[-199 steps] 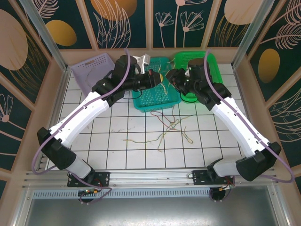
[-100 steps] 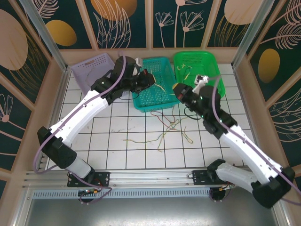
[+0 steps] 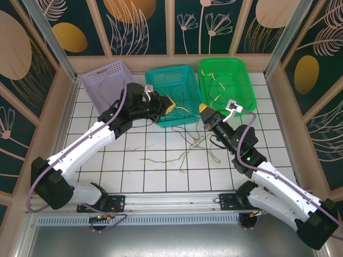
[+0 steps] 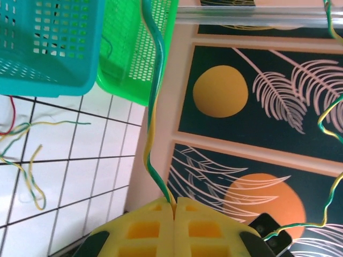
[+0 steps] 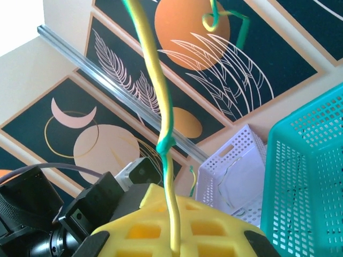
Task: Untangle the cables
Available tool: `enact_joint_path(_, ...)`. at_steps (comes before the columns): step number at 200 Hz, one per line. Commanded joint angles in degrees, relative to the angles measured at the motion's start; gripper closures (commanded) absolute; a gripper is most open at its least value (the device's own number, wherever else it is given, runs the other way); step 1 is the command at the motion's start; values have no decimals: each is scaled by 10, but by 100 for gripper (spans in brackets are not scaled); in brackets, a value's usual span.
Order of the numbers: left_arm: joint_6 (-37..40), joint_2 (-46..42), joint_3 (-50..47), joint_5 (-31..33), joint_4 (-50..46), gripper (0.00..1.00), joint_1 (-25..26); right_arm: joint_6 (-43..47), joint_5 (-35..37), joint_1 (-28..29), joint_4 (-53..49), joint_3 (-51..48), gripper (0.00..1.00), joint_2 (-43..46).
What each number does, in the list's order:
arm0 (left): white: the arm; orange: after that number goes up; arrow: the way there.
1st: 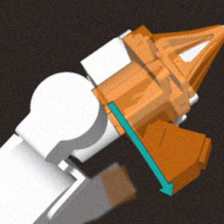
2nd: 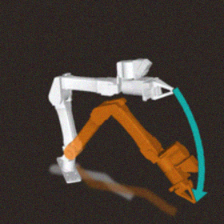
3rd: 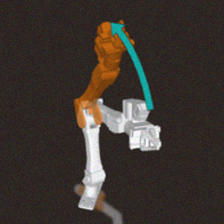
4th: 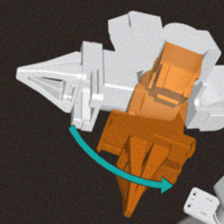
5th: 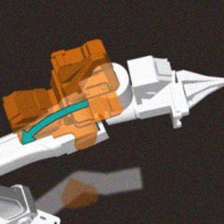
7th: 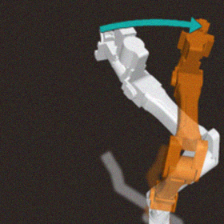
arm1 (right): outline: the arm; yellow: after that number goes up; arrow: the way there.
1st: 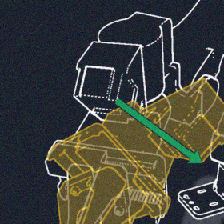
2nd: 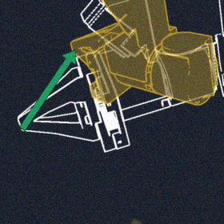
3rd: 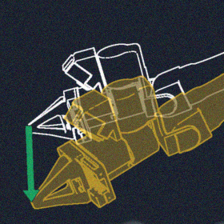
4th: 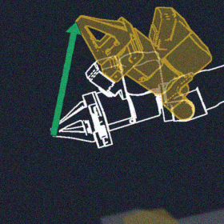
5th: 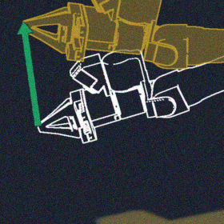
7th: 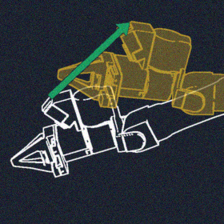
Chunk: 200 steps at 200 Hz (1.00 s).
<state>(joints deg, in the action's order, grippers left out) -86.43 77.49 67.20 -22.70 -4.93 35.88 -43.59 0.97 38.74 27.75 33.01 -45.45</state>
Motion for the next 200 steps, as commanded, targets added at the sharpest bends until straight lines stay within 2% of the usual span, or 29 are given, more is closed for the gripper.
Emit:
enact_joint_path(1,-60,-31,-22,120,24,82,-58,88,2,-5,19,59,100,10)
enact_joint_path(7,-60,-37,-22,125,17,68,-58,110,2,-6,1,67,100,7)
enact_joint_path(14,-57,-45,-17,130,9,56,-59,132,-14,-6,-25,77,100,5)
enact_joint_path(25,-43,-56,0,140,-17,46,-60,167,-18,-7,-49,83,100,6)
enact_joint_path(35,-24,-64,25,155,-53,41,-60,193,-25,-10,-64,89,100,7)
enact_joint_path(64,37,-64,130,195,-132,40,-60,276,-55,-16,-127,121,100,-10)
enact_joint_path(92,58,-9,234,149,-153,39,-60,328,-66,-15,-157,133,100,-27)
enact_joint_path(108,40,14,249,112,-131,39,-58,342,-73,-14,-167,137,100,-38)
enact_joint_path(145,34,54,268,82,-104,39,-50,360,-77,7,-170,136,100,-52)
enact_joint_path(200,82,118,291,59,-93,38,-47,376,-101,51,-184,148,100,-75)
